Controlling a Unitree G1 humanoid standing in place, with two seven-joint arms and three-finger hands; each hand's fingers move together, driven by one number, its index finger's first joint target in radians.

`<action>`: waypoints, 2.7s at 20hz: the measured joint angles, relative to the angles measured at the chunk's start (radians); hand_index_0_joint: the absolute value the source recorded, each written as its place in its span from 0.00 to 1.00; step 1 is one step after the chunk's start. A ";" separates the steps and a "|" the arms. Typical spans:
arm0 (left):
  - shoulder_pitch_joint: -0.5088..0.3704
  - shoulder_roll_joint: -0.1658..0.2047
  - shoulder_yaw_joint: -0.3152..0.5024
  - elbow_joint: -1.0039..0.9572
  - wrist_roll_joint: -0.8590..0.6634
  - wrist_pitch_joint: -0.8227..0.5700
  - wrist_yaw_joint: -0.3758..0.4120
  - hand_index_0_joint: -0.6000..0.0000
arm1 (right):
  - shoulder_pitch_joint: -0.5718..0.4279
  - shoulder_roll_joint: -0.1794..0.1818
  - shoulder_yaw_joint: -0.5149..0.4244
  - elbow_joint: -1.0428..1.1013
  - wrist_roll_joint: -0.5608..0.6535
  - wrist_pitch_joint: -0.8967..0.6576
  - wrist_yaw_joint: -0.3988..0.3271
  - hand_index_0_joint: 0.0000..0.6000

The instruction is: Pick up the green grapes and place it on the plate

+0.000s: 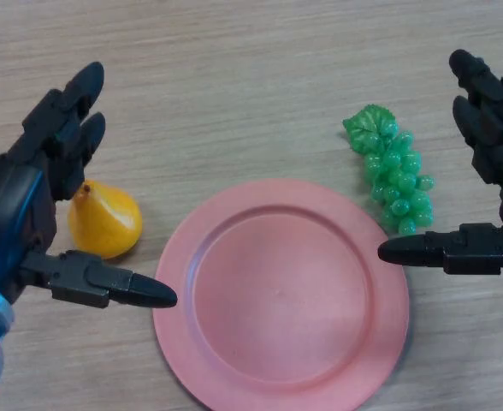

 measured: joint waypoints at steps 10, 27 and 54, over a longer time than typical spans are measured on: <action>0.016 -0.002 0.003 -0.050 -0.028 0.001 0.008 1.00 | 0.000 -0.006 -0.028 0.001 -0.017 -0.006 0.043 0.00; -0.001 0.000 0.022 -0.043 -0.088 0.064 0.050 1.00 | -0.356 -0.001 0.061 0.816 -0.225 -0.349 -0.131 0.00; 0.005 0.012 0.024 -0.035 -0.094 0.097 0.050 1.00 | -0.395 -0.002 0.031 0.977 -0.267 -0.440 -0.076 1.00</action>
